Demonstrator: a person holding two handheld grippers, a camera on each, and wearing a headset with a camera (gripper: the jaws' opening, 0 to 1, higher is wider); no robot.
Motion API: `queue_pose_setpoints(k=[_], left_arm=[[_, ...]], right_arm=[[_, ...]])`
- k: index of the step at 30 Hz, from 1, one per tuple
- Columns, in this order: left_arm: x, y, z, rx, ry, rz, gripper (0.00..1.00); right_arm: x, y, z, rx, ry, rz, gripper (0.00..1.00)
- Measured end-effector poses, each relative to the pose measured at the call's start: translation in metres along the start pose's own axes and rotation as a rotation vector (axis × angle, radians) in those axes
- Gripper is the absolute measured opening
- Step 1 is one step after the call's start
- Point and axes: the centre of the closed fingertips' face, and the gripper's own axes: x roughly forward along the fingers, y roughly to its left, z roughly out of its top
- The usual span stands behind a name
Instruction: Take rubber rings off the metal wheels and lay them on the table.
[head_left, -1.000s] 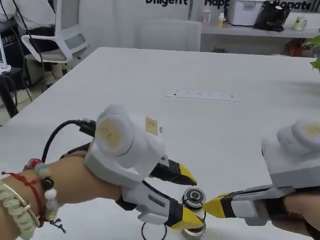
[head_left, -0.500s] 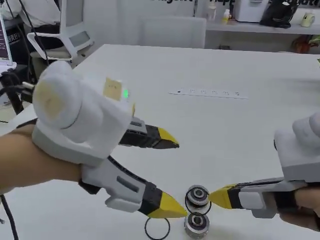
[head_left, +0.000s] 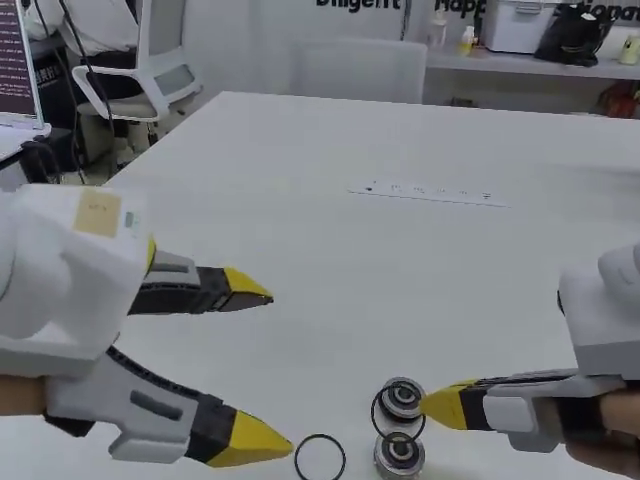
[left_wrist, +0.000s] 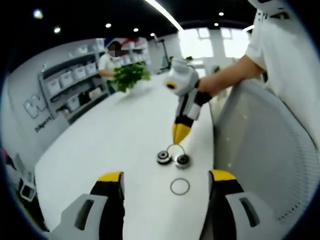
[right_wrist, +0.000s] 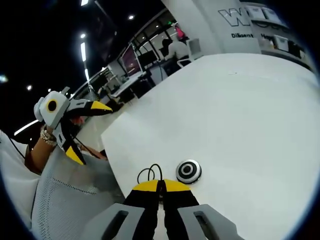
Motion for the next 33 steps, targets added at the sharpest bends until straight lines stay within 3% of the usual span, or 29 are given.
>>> queue_pose_setpoints(k=[8, 17, 24, 27, 33], left_arm=[[-0.021, 0.004, -0.017, -0.095, -0.025, 0.104, 0.7], [-0.028, 0.0, -0.036, -0.167, -0.028, 0.168, 0.75], [-0.024, -0.006, -0.04, -0.198, -0.026, 0.164, 0.75], [-0.018, -0.014, -0.044, -0.202, -0.001, 0.115, 0.75], [-0.017, -0.016, -0.047, -0.21, 0.011, 0.104, 0.77]], right_arm=[[0.0, 0.003, 0.002, 0.01, -0.008, 0.011, 0.0], [0.0, 0.009, 0.008, 0.016, -0.037, 0.03, 0.0], [0.002, 0.017, 0.015, 0.006, -0.073, 0.064, 0.0], [0.004, 0.021, 0.019, 0.0, -0.102, 0.074, 0.0], [0.009, 0.03, 0.025, -0.014, -0.134, 0.098, 0.0]])
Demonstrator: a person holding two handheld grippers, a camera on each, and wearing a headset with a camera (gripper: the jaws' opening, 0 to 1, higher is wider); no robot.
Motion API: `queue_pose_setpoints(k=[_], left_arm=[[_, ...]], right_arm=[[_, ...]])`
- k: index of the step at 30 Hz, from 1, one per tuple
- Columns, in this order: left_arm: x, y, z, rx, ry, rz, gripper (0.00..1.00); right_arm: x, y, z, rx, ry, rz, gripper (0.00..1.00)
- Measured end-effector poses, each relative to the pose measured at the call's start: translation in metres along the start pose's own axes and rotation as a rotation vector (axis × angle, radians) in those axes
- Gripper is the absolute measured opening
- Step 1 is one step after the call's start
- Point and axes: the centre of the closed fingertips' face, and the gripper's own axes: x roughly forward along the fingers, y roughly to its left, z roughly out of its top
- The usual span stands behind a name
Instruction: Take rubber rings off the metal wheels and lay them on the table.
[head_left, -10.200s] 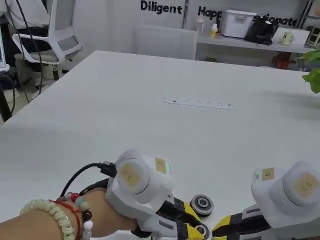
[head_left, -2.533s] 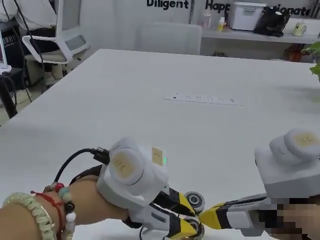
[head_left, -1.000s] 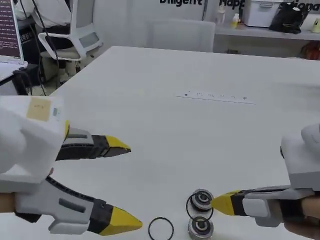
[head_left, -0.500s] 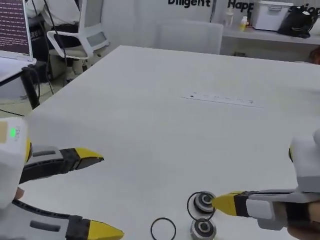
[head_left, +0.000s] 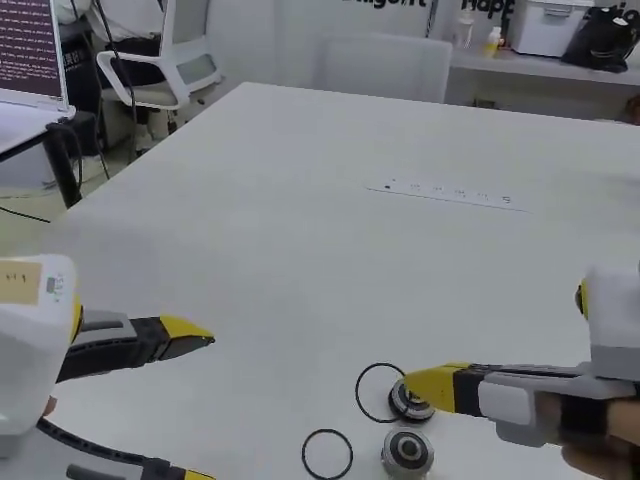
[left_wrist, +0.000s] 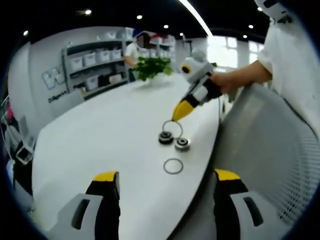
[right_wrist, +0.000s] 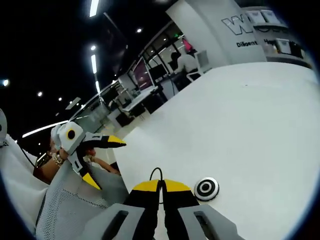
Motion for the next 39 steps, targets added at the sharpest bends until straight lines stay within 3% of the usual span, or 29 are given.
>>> queue_pose_setpoints(k=[4, 15, 25, 39], left_arm=[[0.0, 0.0, 0.001, -0.01, -0.012, -0.004, 0.77], [0.0, -0.002, -0.002, -0.006, 0.006, -0.01, 0.76], [-0.001, 0.0, -0.002, -0.014, -0.002, -0.004, 0.75], [-0.001, 0.0, -0.001, -0.018, -0.012, -0.002, 0.75]], right_arm=[[0.006, 0.003, -0.004, -0.026, 0.009, 0.013, 0.0], [0.021, 0.01, -0.026, -0.083, 0.108, 0.022, 0.0], [0.029, 0.005, -0.046, -0.2, 0.192, -0.028, 0.0], [0.039, -0.007, -0.059, -0.211, 0.258, -0.076, 0.0]])
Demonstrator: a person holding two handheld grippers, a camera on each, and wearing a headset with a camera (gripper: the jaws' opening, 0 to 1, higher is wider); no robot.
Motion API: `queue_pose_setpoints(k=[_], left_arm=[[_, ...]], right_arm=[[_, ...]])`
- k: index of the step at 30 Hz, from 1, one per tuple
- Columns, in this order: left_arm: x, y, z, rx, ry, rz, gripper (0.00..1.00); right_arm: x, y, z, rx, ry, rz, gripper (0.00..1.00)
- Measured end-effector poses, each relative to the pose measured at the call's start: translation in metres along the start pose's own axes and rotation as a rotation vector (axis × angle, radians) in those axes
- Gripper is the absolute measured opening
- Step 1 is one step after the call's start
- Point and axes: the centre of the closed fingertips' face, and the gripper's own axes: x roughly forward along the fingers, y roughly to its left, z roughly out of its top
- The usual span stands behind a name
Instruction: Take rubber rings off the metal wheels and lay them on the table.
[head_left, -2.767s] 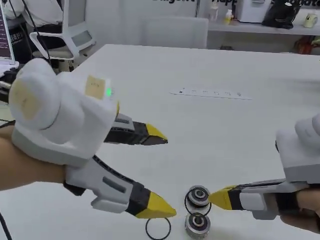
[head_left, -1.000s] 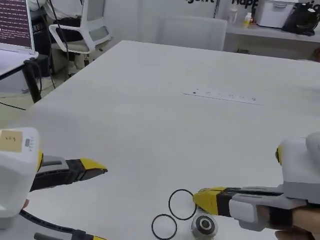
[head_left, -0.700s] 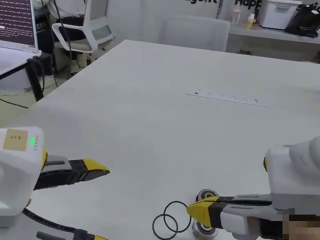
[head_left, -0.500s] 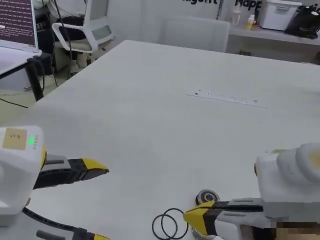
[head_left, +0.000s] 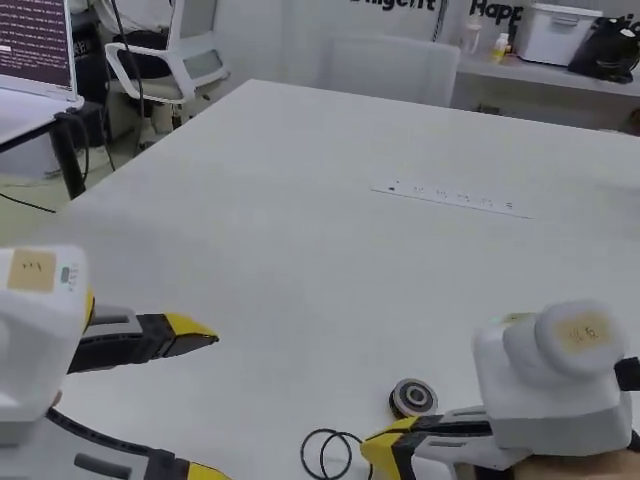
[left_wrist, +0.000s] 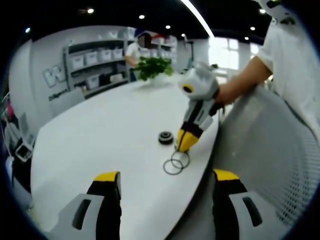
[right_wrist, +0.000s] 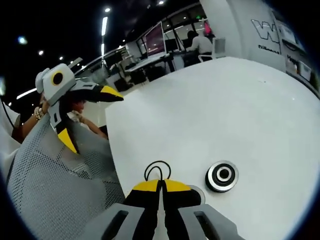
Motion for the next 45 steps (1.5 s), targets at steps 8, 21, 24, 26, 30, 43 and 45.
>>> queue_pose_setpoints(k=[8, 21, 24, 26, 30, 43, 45], left_arm=[[0.0, -0.001, 0.0, 0.006, 0.003, -0.002, 0.75], [0.0, 0.0, -0.002, 0.004, 0.011, 0.0, 0.75], [-0.001, 0.001, -0.002, -0.003, 0.007, 0.006, 0.75], [-0.001, 0.001, -0.002, -0.006, 0.006, 0.009, 0.75], [-0.001, 0.002, -0.001, -0.005, 0.007, 0.011, 0.75], [-0.001, 0.001, -0.003, 0.0, 0.016, 0.009, 0.75], [-0.001, 0.001, -0.003, -0.002, 0.015, 0.009, 0.75]], right_arm=[[0.002, -0.01, 0.005, -0.008, -0.008, -0.032, 0.0], [0.007, -0.02, 0.004, -0.064, 0.015, -0.065, 0.0], [0.006, -0.021, 0.006, -0.06, 0.006, -0.065, 0.0], [0.005, -0.022, 0.008, -0.05, -0.008, -0.06, 0.01], [0.003, -0.024, 0.01, -0.05, -0.015, -0.069, 0.02], [-0.014, -0.032, 0.031, -0.021, -0.117, -0.071, 0.06], [-0.016, -0.031, 0.035, -0.027, -0.135, -0.066, 0.08]])
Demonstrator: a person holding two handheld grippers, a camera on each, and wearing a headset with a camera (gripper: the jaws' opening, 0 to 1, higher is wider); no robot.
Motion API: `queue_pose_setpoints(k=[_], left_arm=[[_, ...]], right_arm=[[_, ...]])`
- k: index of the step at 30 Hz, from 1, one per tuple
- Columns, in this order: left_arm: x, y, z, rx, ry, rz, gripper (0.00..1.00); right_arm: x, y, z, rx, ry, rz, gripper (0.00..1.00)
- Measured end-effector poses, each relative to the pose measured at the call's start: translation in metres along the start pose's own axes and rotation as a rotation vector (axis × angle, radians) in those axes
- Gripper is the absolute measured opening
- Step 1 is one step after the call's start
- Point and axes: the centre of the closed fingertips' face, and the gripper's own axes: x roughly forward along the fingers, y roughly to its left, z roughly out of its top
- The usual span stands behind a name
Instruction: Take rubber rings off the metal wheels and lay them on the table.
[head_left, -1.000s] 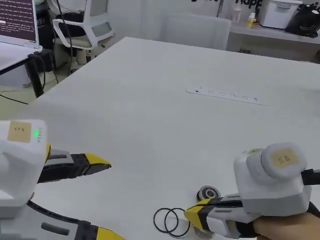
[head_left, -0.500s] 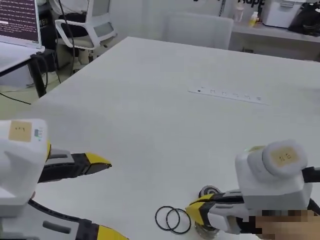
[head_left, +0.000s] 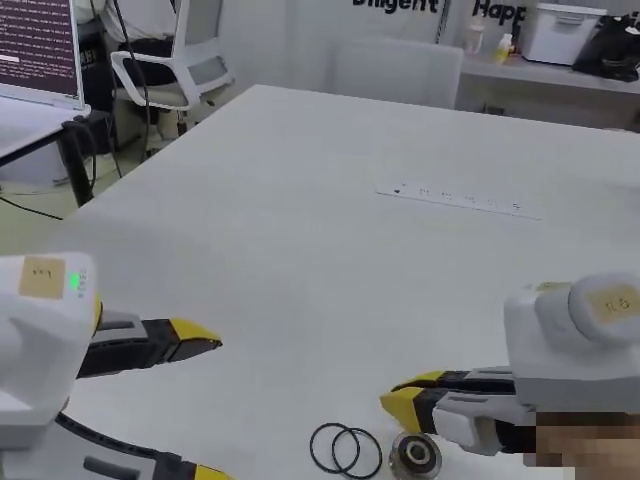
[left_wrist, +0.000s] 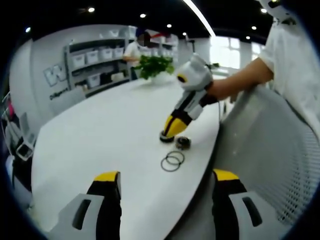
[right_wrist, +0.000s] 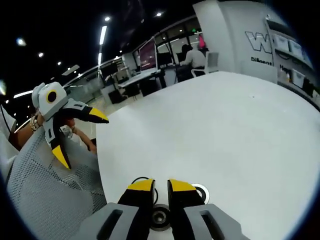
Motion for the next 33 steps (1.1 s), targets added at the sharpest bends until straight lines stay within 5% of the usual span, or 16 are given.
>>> queue_pose_setpoints(k=[14, 24, 28, 33], left_arm=[[0.001, -0.001, 0.001, -0.013, -0.009, -0.01, 0.75], [0.0, 0.001, 0.01, -0.038, -0.059, -0.015, 0.76], [0.001, 0.002, 0.013, 0.101, -0.004, 0.005, 0.75], [0.004, -0.002, 0.033, 0.104, -0.045, -0.019, 0.75]], right_arm=[[-0.018, 0.002, 0.029, -0.006, -0.129, 0.029, 0.2], [-0.035, -0.015, 0.05, 0.054, -0.248, 0.006, 0.28], [-0.039, -0.025, 0.046, 0.072, -0.249, -0.018, 0.27], [-0.043, -0.032, 0.04, 0.09, -0.243, -0.039, 0.25]])
